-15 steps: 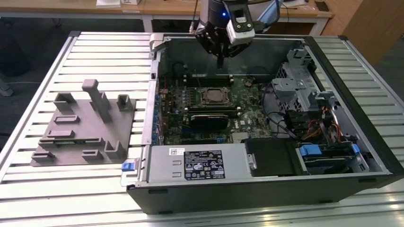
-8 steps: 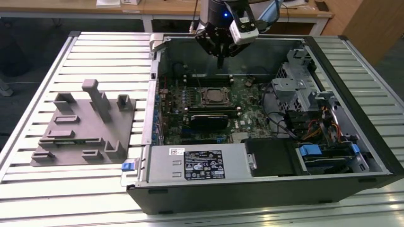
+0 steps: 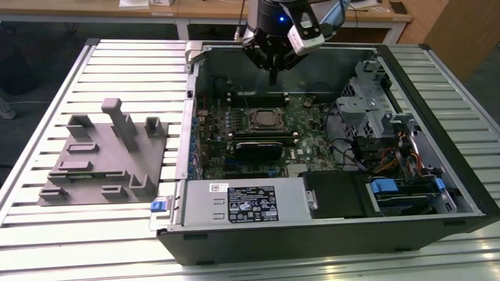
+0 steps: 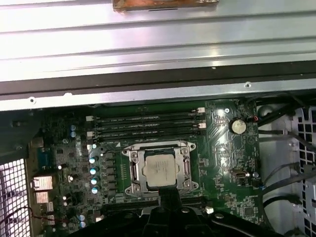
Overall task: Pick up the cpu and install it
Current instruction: 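Install the first cpu locking lever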
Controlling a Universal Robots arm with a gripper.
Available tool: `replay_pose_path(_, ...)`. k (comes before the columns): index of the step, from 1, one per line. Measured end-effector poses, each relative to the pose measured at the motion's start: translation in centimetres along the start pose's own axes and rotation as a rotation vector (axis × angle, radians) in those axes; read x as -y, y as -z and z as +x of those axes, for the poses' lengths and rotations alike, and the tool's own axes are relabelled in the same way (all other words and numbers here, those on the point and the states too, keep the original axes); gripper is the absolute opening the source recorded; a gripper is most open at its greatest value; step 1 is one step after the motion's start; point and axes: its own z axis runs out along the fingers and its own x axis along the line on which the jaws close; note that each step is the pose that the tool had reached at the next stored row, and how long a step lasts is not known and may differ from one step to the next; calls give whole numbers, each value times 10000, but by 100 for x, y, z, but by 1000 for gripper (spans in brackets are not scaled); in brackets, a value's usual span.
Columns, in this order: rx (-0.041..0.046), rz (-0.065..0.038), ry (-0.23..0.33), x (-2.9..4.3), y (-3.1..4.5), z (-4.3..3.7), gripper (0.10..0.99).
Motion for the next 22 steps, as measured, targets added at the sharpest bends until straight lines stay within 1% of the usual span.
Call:
replay_pose_path(5,-12,-22,826,1,-6,1,106)
replay_pose_path(7,-14,-32,1068,3,-15,17,106)
replay_pose_path(11,-15,-32,1111,16,-29,142,106)
replay_pose_path(13,-15,-33,1120,20,-39,179,106)
replay_pose_path(16,-16,-32,1124,24,-65,219,106)
replay_pose_path(22,-20,-33,1124,26,-107,231,106)
